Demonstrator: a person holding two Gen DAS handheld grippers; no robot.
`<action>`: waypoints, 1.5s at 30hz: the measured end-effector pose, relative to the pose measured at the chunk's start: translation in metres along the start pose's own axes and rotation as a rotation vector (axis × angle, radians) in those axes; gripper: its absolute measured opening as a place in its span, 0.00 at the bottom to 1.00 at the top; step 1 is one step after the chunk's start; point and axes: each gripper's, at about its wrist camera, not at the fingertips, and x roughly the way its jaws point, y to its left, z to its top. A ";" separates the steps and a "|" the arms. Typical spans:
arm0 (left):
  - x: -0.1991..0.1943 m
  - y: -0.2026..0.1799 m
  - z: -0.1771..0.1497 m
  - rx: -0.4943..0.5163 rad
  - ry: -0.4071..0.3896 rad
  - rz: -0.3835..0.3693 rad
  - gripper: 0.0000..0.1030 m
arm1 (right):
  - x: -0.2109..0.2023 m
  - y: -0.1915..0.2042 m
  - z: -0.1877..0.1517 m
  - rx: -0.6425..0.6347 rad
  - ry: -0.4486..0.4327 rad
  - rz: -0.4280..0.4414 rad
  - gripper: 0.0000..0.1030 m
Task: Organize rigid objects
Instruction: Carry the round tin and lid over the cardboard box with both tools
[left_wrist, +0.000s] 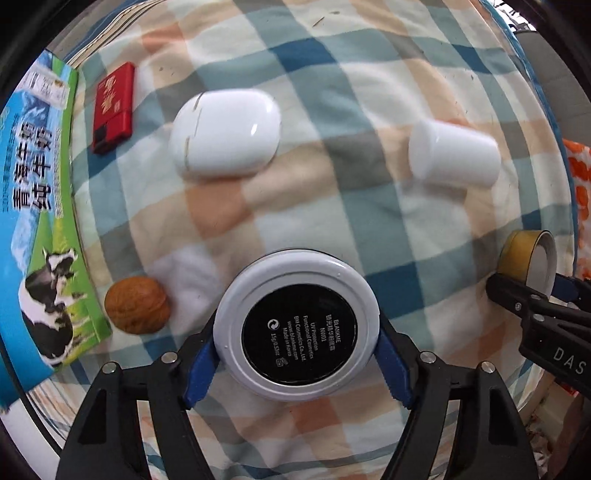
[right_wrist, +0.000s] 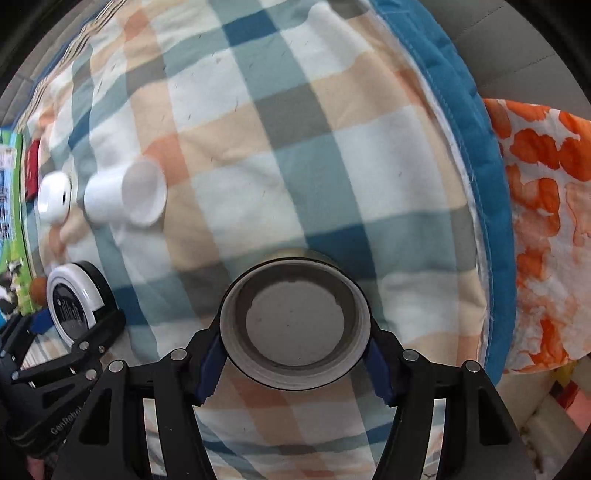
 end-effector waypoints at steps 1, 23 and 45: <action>0.002 0.002 -0.004 -0.003 -0.003 -0.003 0.72 | 0.001 0.001 0.000 0.002 -0.008 -0.004 0.65; -0.006 -0.046 0.024 0.039 -0.051 0.045 0.71 | 0.004 0.024 0.005 0.023 -0.050 -0.035 0.65; -0.164 0.023 -0.029 -0.052 -0.338 -0.073 0.71 | -0.116 0.105 -0.025 -0.129 -0.202 0.082 0.65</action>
